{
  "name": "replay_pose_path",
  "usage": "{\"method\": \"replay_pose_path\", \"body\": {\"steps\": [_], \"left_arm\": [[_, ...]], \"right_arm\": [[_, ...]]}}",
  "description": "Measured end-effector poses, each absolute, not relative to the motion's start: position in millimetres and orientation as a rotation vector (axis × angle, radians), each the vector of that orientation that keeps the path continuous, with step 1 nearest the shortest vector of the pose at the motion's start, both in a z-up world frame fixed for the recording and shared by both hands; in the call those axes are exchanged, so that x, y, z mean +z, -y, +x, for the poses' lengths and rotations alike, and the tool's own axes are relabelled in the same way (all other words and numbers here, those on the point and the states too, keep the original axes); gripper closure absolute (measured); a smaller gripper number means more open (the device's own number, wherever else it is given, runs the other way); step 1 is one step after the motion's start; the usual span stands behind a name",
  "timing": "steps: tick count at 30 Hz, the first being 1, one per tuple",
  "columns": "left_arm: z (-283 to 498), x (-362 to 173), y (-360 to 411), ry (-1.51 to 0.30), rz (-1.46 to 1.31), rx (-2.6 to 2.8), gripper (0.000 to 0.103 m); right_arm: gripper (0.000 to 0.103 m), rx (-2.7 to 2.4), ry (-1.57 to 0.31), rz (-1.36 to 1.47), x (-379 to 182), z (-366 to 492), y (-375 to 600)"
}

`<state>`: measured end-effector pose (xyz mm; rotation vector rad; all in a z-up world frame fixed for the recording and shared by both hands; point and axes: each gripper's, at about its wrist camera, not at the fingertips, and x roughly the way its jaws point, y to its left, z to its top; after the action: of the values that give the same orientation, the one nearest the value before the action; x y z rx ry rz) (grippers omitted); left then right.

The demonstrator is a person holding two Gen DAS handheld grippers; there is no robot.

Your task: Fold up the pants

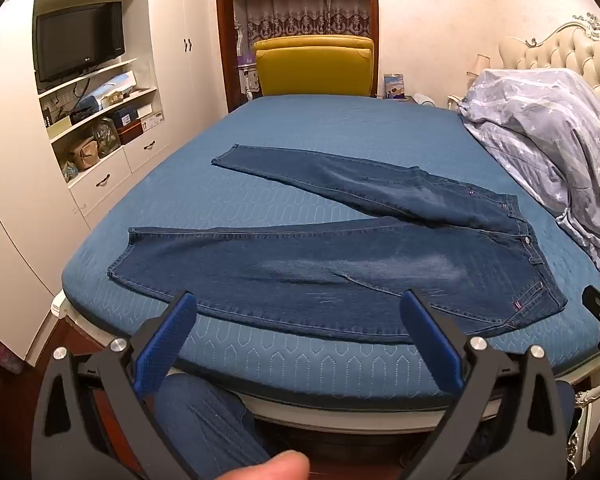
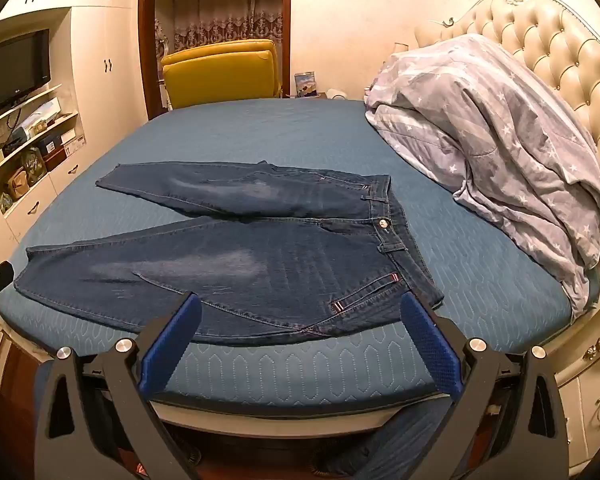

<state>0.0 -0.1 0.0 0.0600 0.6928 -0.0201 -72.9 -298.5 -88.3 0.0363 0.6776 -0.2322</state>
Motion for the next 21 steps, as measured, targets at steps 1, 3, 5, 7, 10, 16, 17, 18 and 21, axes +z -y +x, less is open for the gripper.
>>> {"method": "replay_pose_path", "body": {"steps": [1, 3, 5, 7, 10, 16, 17, 18, 21], "left_arm": [[0.0, 0.0, 0.2, -0.692, 0.062, -0.020, 0.001], [-0.2, -0.1, 1.0, -0.691, 0.066, -0.023, 0.001], [-0.3, -0.4, 1.4, -0.690, 0.067, -0.025, 0.001], [-0.8, 0.1, 1.1, -0.686, 0.070, -0.021, 0.001], [-0.8, 0.2, 1.4, -0.688, 0.069, -0.022, 0.001], [3.2, -0.4, 1.9, -0.687, 0.065, -0.022, 0.001], [3.7, -0.6, 2.1, -0.688, 0.064, -0.023, 0.001], [3.7, -0.5, 2.6, -0.688, 0.065, -0.022, 0.001], [3.9, -2.4, 3.5, -0.688, 0.064, -0.025, 0.001]], "right_arm": [[0.006, -0.233, -0.678, 0.034, -88.4, -72.8, 298.5], [0.006, -0.233, -0.678, 0.031, -88.5, -72.7, 298.7], [0.006, -0.234, -0.679, 0.030, -88.2, -72.6, 299.5], [0.006, -0.234, -0.678, 0.029, -89.4, -72.6, 298.7], [0.006, -0.235, -0.677, 0.030, -87.7, -72.8, 299.9], [0.006, -0.230, -0.679, 0.029, -87.5, -73.1, 300.4], [0.006, -0.230, -0.679, 0.030, -89.5, -72.4, 299.6], [0.006, -0.231, -0.679, 0.029, -89.6, -72.3, 299.4], [0.006, -0.231, -0.678, 0.029, -89.1, -72.7, 299.7]]}}
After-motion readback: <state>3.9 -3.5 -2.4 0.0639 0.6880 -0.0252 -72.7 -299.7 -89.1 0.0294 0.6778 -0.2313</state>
